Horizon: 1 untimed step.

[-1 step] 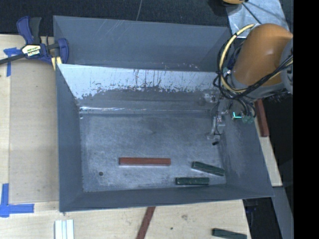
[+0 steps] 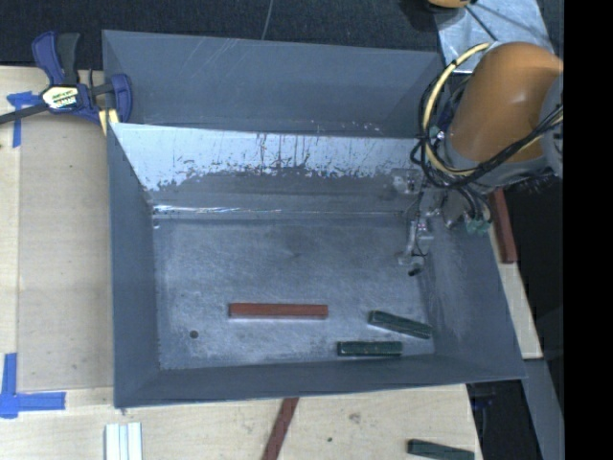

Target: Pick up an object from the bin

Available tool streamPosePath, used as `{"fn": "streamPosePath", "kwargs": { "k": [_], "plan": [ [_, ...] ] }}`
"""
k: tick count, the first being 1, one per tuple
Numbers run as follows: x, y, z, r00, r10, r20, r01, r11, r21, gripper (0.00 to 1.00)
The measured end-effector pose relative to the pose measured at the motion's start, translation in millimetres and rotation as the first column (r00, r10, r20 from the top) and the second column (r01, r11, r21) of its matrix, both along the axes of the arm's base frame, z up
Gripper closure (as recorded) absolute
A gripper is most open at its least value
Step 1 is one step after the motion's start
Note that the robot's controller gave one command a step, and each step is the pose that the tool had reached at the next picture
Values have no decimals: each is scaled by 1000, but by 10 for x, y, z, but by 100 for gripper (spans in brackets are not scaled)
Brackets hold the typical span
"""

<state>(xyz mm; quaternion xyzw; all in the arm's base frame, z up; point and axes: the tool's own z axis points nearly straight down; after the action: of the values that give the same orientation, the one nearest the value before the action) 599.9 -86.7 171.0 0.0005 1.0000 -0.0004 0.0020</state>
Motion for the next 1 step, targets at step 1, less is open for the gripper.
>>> {"fn": "streamPosePath", "kwargs": {
  "k": [1],
  "plan": [
    [-373,-57,-614,994,110,2,-110,994,-1,0]
  ]
}}
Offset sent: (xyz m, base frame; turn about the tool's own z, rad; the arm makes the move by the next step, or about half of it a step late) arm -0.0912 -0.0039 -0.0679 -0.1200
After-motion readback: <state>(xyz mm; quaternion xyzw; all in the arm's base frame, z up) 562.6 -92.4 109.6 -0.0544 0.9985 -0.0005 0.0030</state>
